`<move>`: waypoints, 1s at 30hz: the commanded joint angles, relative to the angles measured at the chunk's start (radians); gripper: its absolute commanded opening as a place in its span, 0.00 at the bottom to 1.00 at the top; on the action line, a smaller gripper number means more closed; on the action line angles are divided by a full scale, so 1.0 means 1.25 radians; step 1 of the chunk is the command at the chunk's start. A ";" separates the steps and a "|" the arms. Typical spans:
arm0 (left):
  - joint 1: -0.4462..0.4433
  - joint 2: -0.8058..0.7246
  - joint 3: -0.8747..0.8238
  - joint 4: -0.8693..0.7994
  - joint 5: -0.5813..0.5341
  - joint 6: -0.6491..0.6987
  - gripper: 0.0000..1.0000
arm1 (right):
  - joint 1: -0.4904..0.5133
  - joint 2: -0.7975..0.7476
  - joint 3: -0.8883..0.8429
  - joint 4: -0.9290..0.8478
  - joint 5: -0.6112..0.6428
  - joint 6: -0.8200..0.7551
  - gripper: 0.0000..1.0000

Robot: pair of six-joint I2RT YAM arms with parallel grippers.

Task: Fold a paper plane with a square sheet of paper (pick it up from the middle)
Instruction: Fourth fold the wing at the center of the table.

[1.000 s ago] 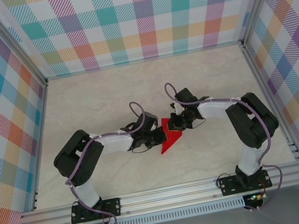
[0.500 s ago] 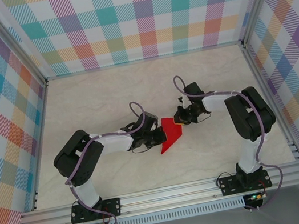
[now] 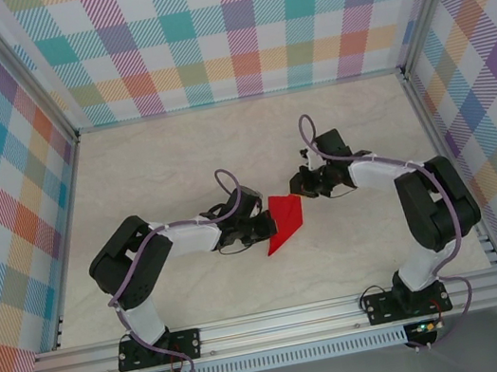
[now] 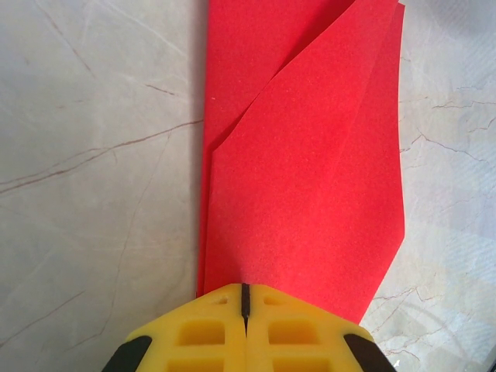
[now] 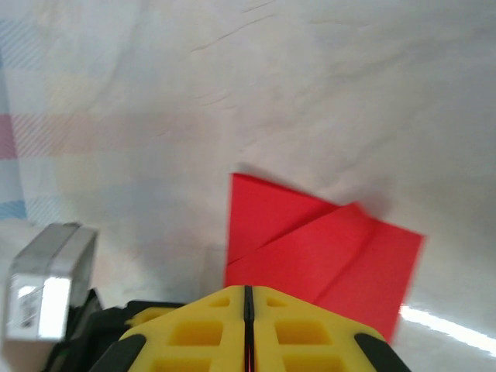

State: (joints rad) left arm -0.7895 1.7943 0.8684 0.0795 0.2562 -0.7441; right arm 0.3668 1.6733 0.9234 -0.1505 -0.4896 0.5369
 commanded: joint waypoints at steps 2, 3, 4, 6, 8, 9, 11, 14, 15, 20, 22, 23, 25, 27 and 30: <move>-0.001 0.040 -0.026 -0.158 -0.031 0.002 0.00 | 0.040 0.027 -0.029 0.020 -0.046 -0.017 0.09; -0.003 0.041 -0.026 -0.160 -0.032 0.002 0.00 | 0.045 0.037 -0.029 0.021 -0.054 -0.018 0.09; -0.002 0.041 -0.026 -0.162 -0.032 0.002 0.00 | 0.049 0.051 -0.025 0.021 -0.060 -0.022 0.09; -0.003 0.041 -0.026 -0.165 -0.033 0.001 0.00 | 0.056 0.074 -0.015 0.014 -0.071 -0.033 0.09; -0.003 0.041 -0.025 -0.170 -0.034 0.003 0.00 | 0.056 0.094 -0.001 0.006 -0.075 -0.042 0.09; -0.003 0.042 -0.024 -0.172 -0.034 0.003 0.00 | 0.056 0.103 0.006 -0.002 -0.070 -0.048 0.09; -0.003 0.042 -0.023 -0.176 -0.034 0.003 0.00 | 0.055 0.118 0.026 -0.025 -0.052 -0.057 0.09; -0.005 0.046 -0.016 -0.186 -0.034 0.009 0.00 | 0.047 0.136 0.048 -0.048 -0.017 -0.060 0.09; -0.005 0.046 -0.016 -0.188 -0.034 0.010 0.00 | 0.040 0.141 0.052 -0.052 -0.009 -0.059 0.08; -0.006 0.048 -0.015 -0.191 -0.034 0.013 0.00 | -0.005 0.178 0.075 -0.079 0.054 -0.034 0.08; -0.006 0.049 -0.017 -0.191 -0.032 0.013 0.00 | -0.019 0.198 0.095 -0.108 0.066 -0.020 0.08; -0.005 0.049 -0.017 -0.192 -0.033 0.015 0.00 | -0.023 0.204 0.098 -0.106 0.070 -0.013 0.08; -0.006 0.048 -0.019 -0.194 -0.035 0.015 0.00 | -0.029 0.205 0.105 -0.109 0.080 -0.001 0.08; -0.005 0.048 -0.020 -0.194 -0.036 0.016 0.00 | -0.037 0.202 0.117 -0.113 0.098 0.012 0.08; -0.005 0.048 -0.021 -0.195 -0.036 0.016 0.00 | -0.052 0.200 0.130 -0.111 0.110 0.027 0.08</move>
State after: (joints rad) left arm -0.7914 1.7958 0.8818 0.0502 0.2523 -0.7433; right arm 0.3443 1.8992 1.0554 -0.2794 -0.4633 0.5430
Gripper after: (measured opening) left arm 0.044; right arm 0.083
